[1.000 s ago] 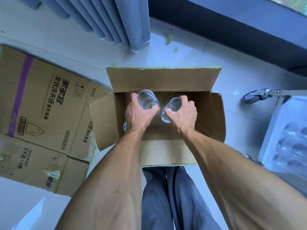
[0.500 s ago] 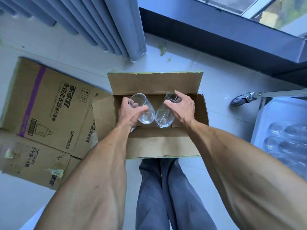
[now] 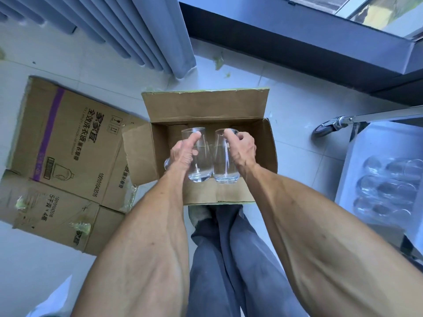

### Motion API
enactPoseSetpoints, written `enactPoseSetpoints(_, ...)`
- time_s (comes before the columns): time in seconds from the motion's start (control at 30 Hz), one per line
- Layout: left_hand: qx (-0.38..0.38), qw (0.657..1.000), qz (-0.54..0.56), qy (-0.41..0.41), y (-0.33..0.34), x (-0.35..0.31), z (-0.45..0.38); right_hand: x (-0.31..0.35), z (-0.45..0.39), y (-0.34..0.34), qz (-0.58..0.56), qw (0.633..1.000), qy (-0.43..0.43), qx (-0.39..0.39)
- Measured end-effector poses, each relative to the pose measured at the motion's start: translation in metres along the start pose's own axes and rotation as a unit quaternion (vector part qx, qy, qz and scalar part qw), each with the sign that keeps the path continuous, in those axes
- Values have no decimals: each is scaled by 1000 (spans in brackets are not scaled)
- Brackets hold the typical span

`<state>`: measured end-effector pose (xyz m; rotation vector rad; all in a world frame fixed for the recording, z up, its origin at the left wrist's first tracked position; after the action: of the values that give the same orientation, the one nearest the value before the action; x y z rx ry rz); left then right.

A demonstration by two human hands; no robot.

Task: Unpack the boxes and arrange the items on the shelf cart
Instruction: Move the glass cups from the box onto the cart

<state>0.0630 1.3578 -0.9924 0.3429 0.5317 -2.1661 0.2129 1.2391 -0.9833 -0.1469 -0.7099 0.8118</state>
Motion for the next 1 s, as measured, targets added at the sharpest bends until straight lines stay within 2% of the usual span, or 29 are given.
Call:
enactPoseSetpoints(0.2, 9, 999, 21, -39, 13, 23, 14, -19, 7, -9, -17, 995, 58, 83)
enactPoseSetpoints(0.37, 19, 999, -36, -29, 24, 38, 36, -50, 19, -28, -19, 987, 102, 120)
enactPoseSetpoints(0.53, 48, 995, -89, 20, 30, 65, 69, -78, 45, -46, 22, 985, 61, 162)
enactPoseSetpoints(0.6, 53, 994, -96, 20, 31, 82, 87, -93, 57, -57, 68, 986, 25, 152)
enactPoseSetpoints(0.7, 40, 994, -101, 34, 38, 110, 121, -118, 85, -82, 78, 991, -22, 109)
enactPoseSetpoints(0.83, 30, 987, -142, 63, 54, 154, 165, -164, 124, -125, 44, 995, -38, 85)
enactPoseSetpoints(1.0, 23, 979, -190, 65, 99, 224, 209, -227, 167, -195, 82, 996, -34, 13)
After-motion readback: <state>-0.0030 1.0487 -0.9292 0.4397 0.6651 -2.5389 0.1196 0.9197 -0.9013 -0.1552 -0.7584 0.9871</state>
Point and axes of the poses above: each hand's wrist, its own z-axis away from the middle knuckle, its own y-axis out of the palm, x = y × z, the point moved 6 cm from there along -z, towards the middle knuckle, and after that the axes turned 2 degrees about -z, right-handed, at the moved point
